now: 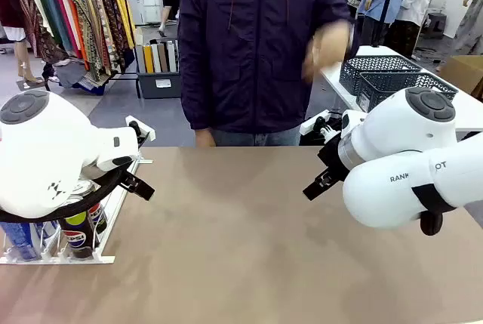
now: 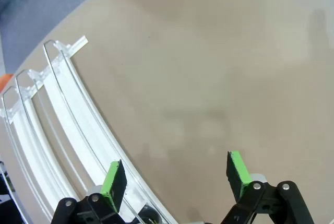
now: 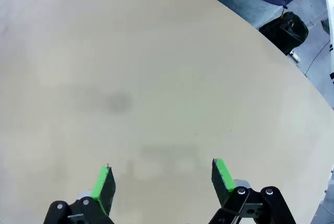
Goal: Retrieve and store the cans from the dispenser.
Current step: Pick up one can from the Automatic Can Dispenser and place it in the middle of the table.
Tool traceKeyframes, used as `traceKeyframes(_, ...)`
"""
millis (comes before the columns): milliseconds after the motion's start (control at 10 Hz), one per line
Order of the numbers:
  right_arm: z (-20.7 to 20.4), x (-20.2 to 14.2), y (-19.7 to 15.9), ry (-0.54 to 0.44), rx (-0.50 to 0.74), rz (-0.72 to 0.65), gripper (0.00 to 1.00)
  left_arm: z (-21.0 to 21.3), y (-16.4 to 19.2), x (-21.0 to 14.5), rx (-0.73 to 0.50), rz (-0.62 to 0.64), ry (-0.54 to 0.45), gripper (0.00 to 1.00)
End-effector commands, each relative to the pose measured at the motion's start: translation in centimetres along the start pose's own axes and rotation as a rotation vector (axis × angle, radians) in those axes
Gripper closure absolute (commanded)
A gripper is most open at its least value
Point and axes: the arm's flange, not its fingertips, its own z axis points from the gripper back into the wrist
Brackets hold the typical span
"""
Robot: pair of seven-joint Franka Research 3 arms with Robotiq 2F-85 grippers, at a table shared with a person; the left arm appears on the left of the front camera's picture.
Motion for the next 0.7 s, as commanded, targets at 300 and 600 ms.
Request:
traceKeyframes(300,0.00,0.00,0.00,0.000,0.000,0.000,0.00,0.02,0.00,0.01,0.000,0.000,0.000,0.00)
traceKeyframes(600,0.00,0.00,0.00,0.000,0.000,0.000,0.00,0.02,0.00,0.01,0.000,0.000,0.000,0.00)
